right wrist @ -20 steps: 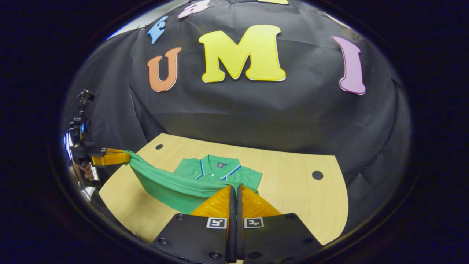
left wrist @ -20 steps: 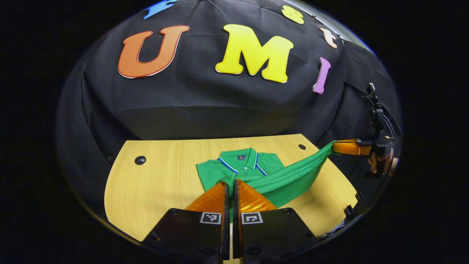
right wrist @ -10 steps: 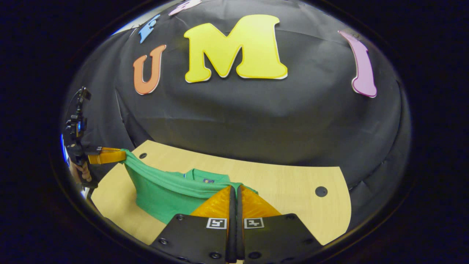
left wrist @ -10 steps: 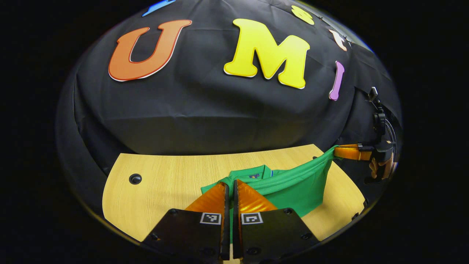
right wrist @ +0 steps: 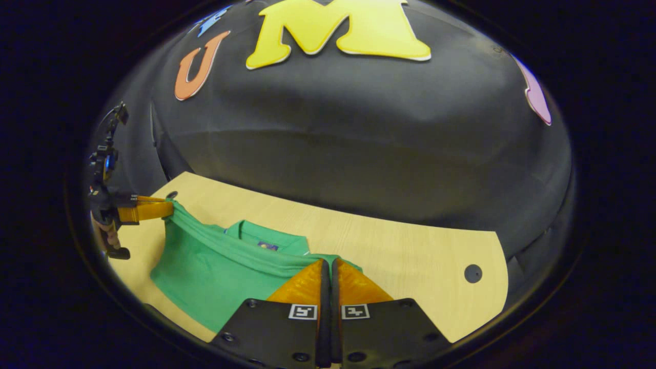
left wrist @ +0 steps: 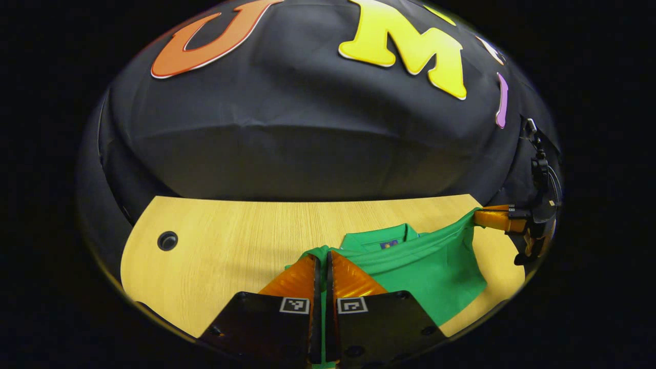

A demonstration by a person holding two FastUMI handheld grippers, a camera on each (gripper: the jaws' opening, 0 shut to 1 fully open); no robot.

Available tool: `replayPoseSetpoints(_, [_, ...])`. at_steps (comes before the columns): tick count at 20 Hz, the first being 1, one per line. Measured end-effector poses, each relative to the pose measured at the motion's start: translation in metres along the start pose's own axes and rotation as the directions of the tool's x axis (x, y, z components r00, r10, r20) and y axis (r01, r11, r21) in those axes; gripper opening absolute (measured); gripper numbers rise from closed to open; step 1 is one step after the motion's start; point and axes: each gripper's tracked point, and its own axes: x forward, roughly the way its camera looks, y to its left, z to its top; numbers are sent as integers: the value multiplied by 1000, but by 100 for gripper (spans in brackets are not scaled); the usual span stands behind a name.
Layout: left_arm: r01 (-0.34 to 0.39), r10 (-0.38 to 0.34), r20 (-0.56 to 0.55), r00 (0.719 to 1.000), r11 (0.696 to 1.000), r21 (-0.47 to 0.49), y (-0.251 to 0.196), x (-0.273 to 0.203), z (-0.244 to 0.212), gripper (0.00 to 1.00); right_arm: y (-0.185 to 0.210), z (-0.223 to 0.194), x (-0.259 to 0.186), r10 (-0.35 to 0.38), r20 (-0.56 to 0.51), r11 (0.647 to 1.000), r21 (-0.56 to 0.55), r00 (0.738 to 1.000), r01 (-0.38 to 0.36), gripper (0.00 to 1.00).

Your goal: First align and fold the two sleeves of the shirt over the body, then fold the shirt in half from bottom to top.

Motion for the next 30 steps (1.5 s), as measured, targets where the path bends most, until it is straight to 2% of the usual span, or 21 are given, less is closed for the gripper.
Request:
replayPoseSetpoints(6, [-53,51,79,996,998,33,5,31,10,8,-3,-22,35,-67,-32,997,27,997,68,3])
replayPoseSetpoints(8, [-58,55,64,996,997,59,1,37,5,21,0,-28,40,-78,-58,996,28,995,79,10])
replayPoseSetpoints(9, [-63,60,49,997,996,71,-1,39,3,41,1,-30,40,-86,-62,996,31,994,88,13])
replayPoseSetpoints(12, [-75,73,35,997,995,60,-4,33,0,100,2,-24,26,-117,-34,992,43,993,118,78])
replayPoseSetpoints(13, [-80,78,47,996,996,43,-3,25,3,100,2,-20,20,-130,-16,991,40,991,131,100])
replayPoseSetpoints(16, [-75,77,82,994,997,-19,-6,-4,17,100,6,-7,-8,-146,31,988,59,989,144,99])
replayPoseSetpoints(20, [-118,129,150,980,990,-79,2,-63,44,100,18,23,-64,-175,124,982,99,977,163,99])
replayPoseSetpoints(23, [-115,135,220,966,988,-102,-7,-116,68,100,27,42,-123,-202,208,977,117,957,180,99])
replayPoseSetpoints(27, [-129,144,313,939,989,-70,-23,-195,88,99,43,52,-196,-220,289,975,103,932,199,98])
replayPoseSetpoints(30, [-124,153,369,917,987,-99,-36,-250,91,99,60,68,-252,-234,368,972,122,900,203,98])
